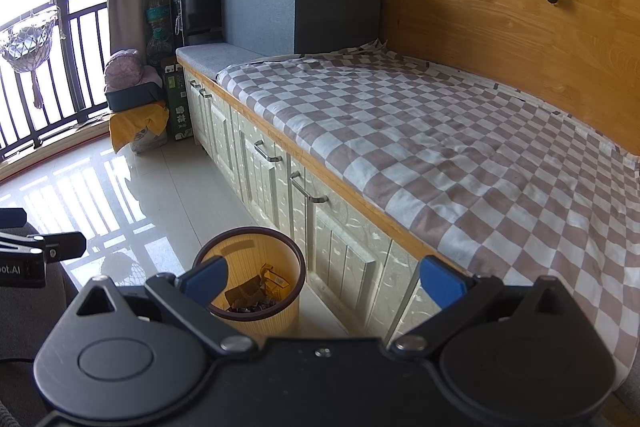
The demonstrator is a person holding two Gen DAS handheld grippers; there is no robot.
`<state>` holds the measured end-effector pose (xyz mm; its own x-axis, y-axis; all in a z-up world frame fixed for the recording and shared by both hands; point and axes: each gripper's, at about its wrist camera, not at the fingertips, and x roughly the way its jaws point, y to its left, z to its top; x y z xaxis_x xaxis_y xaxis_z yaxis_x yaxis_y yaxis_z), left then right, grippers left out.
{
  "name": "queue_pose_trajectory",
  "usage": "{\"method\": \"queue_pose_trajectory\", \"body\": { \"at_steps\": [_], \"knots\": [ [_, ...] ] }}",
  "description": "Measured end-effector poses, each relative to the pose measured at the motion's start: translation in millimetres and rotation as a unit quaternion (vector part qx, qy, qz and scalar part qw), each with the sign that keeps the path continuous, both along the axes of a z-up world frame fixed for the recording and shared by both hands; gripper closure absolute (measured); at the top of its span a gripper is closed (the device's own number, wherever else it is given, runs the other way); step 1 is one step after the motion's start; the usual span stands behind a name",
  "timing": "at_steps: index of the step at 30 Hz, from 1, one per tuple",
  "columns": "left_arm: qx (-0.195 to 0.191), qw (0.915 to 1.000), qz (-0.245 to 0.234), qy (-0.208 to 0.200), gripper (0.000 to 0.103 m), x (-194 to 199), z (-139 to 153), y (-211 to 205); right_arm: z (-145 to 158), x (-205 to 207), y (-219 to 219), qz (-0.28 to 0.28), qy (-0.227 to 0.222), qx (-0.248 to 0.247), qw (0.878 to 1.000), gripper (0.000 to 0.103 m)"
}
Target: Collect trash
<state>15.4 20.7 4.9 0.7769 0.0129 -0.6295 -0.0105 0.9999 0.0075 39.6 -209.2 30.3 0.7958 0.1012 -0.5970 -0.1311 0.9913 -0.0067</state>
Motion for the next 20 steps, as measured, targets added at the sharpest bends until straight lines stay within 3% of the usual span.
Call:
{"method": "queue_pose_trajectory", "body": {
  "at_steps": [20],
  "knots": [
    [0.002, 1.0, -0.001, 0.0, 0.0, -0.5, 0.7, -0.3, -0.4, 0.4, -0.8, 0.001, -0.001, 0.0, 1.0, 0.0]
  ]
}}
